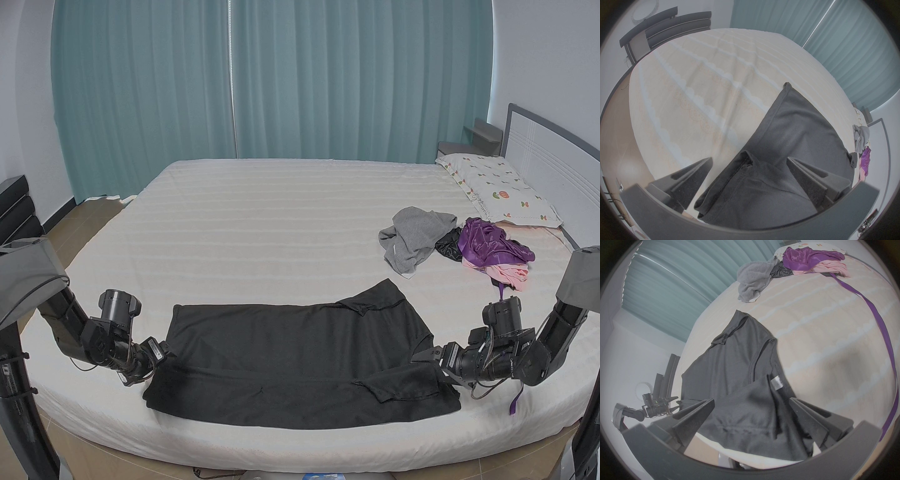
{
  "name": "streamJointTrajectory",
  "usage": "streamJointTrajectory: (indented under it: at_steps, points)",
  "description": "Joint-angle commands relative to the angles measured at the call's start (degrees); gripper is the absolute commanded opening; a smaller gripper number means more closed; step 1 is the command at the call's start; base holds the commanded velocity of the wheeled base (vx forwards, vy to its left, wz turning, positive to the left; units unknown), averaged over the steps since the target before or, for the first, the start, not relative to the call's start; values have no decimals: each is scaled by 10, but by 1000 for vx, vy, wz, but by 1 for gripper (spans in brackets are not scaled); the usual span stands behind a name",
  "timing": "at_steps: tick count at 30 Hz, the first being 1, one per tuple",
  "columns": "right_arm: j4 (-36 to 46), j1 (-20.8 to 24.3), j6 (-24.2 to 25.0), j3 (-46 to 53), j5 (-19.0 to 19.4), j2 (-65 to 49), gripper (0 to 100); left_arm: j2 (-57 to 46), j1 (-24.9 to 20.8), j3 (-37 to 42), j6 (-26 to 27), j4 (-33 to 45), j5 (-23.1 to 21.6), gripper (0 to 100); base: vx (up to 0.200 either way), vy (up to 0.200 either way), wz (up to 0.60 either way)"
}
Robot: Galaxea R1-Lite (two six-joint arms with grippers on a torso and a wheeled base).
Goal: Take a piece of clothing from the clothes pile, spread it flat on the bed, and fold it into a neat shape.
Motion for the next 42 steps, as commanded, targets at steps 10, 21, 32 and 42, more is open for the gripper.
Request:
streamJointTrajectory:
  at_steps: [10, 21, 32, 42]
  points:
    - [-60, 122, 144, 44, -162, 60, 100, -112, -4, 165, -78, -95, -77, 100, 0, 0, 0]
    - [-122, 115, 144, 41, -204, 99, 100, -74, -3, 198, -91, -155, -82, 100, 0, 0, 0]
    - [-114, 109, 142, 61, -220, 59, 100, -73, -4, 198, -91, -155, -81, 100, 0, 0, 0]
    - [-119, 98, 134, 41, -220, 99, 100, -71, -6, 198, -91, -155, -78, 100, 0, 0, 0]
